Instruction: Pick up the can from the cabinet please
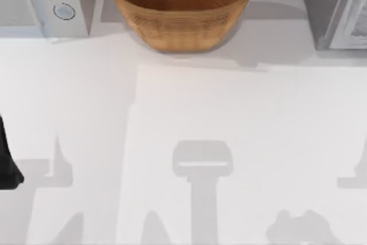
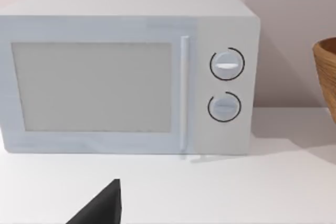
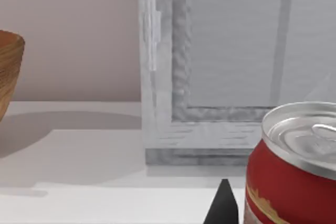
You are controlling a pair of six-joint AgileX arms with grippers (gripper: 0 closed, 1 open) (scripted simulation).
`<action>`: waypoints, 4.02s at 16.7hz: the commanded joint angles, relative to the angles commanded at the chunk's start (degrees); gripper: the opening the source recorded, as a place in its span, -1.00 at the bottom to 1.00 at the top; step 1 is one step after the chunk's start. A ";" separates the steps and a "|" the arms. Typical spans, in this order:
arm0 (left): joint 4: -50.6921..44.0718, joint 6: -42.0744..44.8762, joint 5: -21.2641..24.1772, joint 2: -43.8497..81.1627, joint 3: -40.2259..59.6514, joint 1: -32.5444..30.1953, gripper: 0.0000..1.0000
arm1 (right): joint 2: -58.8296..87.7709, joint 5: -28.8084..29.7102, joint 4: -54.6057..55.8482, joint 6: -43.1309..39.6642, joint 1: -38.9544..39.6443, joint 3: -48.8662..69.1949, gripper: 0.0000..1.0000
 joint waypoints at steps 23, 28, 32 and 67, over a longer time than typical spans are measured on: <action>0.00 0.00 0.00 0.00 0.00 0.00 1.00 | 93.55 -52.42 60.07 2.52 -22.19 37.33 -1.00; 0.00 0.00 0.00 0.00 0.00 0.00 1.00 | 119.59 -65.17 75.83 2.97 -27.62 47.09 -1.00; 0.00 0.00 0.00 0.00 0.00 0.00 1.00 | 132.66 -71.46 83.74 3.18 -30.22 51.97 -1.00; 0.00 0.00 0.00 0.00 0.00 0.00 1.00 | 138.07 -69.77 85.04 2.62 -27.41 55.51 1.00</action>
